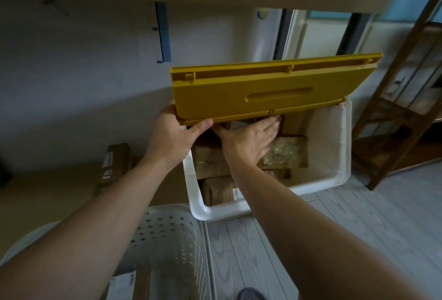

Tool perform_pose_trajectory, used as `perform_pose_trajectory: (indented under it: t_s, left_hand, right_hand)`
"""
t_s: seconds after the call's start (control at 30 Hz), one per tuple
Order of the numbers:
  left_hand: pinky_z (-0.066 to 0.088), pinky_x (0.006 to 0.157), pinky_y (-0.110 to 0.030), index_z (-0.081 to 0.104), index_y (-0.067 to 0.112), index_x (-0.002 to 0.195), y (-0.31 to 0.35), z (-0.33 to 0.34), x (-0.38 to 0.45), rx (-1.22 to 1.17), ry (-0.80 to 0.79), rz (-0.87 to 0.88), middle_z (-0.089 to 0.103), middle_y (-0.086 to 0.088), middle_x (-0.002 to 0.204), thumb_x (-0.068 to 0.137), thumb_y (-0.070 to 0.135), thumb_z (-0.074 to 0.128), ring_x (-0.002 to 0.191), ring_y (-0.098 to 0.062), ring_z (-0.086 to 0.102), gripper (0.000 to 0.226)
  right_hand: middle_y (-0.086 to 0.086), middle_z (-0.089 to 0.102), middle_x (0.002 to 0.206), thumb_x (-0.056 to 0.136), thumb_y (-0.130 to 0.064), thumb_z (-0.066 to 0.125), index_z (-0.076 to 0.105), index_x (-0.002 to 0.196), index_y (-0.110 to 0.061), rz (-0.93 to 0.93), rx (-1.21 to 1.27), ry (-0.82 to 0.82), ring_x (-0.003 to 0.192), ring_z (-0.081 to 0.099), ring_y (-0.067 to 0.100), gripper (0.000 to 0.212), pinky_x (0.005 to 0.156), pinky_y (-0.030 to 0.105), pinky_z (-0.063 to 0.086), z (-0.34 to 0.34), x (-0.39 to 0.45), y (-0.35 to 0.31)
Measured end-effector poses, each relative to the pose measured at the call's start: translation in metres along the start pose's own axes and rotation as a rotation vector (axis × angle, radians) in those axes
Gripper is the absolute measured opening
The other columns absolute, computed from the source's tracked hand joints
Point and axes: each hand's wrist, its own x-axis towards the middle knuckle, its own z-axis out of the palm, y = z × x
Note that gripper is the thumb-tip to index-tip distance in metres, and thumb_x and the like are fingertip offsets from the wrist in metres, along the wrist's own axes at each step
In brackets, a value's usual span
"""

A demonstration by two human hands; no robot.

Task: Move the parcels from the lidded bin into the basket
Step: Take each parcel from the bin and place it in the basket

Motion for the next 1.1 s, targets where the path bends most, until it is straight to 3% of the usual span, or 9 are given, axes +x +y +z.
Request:
perform_pose_trajectory:
  t_s: [0.27, 0.37, 0.47, 0.57, 0.77, 1.1]
  left_hand:
    - [0.043, 0.075, -0.001, 0.055, 0.015, 0.134, -0.005, 0.007, 0.002, 0.085, 0.051, 0.007, 0.065, 0.004, 0.116, 0.085, 0.039, 0.077, 0.105, -0.011, 0.06, 0.059]
    - [0.047, 0.078, -0.014, 0.053, 0.017, 0.134, -0.006, 0.009, 0.001, 0.135, 0.084, 0.013, 0.065, -0.001, 0.121, 0.083, 0.045, 0.076, 0.106, -0.016, 0.061, 0.063]
    - [0.055, 0.085, -0.037, 0.051, 0.02, 0.132, -0.01, 0.012, 0.001, 0.185, 0.133, 0.013, 0.065, -0.003, 0.12, 0.081, 0.053, 0.076, 0.101, -0.021, 0.063, 0.066]
    - [0.056, 0.085, -0.048, 0.054, 0.02, 0.129, -0.012, 0.013, 0.001, 0.234, 0.154, 0.014, 0.065, -0.004, 0.115, 0.081, 0.056, 0.074, 0.094, -0.021, 0.064, 0.064]
    - [0.056, 0.085, -0.049, 0.056, 0.018, 0.128, -0.01, 0.01, 0.001, 0.255, 0.137, 0.031, 0.064, -0.004, 0.115, 0.081, 0.061, 0.071, 0.092, -0.019, 0.062, 0.066]
    - [0.054, 0.091, -0.051, 0.056, 0.02, 0.129, -0.009, 0.006, 0.0, 0.257, 0.111, -0.011, 0.065, -0.002, 0.117, 0.074, 0.073, 0.062, 0.105, -0.023, 0.063, 0.076]
  right_hand:
    - [0.012, 0.015, 0.162, 0.066, -0.05, 0.089, 0.001, 0.159, -0.007, -0.011, 0.012, 0.105, 0.151, 0.014, 0.031, 0.136, 0.121, 0.042, 0.022, 0.0, 0.011, 0.005]
    - [0.011, 0.017, 0.16, 0.064, -0.049, 0.089, 0.005, 0.159, -0.012, -0.026, 0.001, 0.115, 0.148, 0.019, 0.032, 0.132, 0.119, 0.046, 0.031, -0.005, 0.008, 0.011]
    - [0.01, 0.018, 0.158, 0.063, -0.046, 0.089, 0.012, 0.157, -0.02, -0.042, 0.006, 0.14, 0.146, 0.022, 0.031, 0.124, 0.113, 0.048, 0.039, -0.011, 0.003, 0.016]
    - [0.008, 0.021, 0.154, 0.063, -0.042, 0.089, 0.02, 0.151, -0.024, -0.074, 0.025, 0.172, 0.143, 0.026, 0.028, 0.113, 0.109, 0.045, 0.043, -0.017, -0.004, 0.02]
    - [0.008, 0.024, 0.151, 0.063, -0.04, 0.09, 0.031, 0.14, -0.032, -0.1, 0.007, 0.172, 0.138, 0.028, 0.027, 0.098, 0.106, 0.049, 0.042, -0.029, -0.012, 0.019]
    - [0.005, 0.024, 0.138, 0.07, -0.036, 0.085, 0.038, 0.12, -0.037, -0.176, -0.021, 0.089, 0.125, 0.029, 0.024, 0.069, 0.099, 0.047, 0.045, -0.055, -0.023, 0.021]
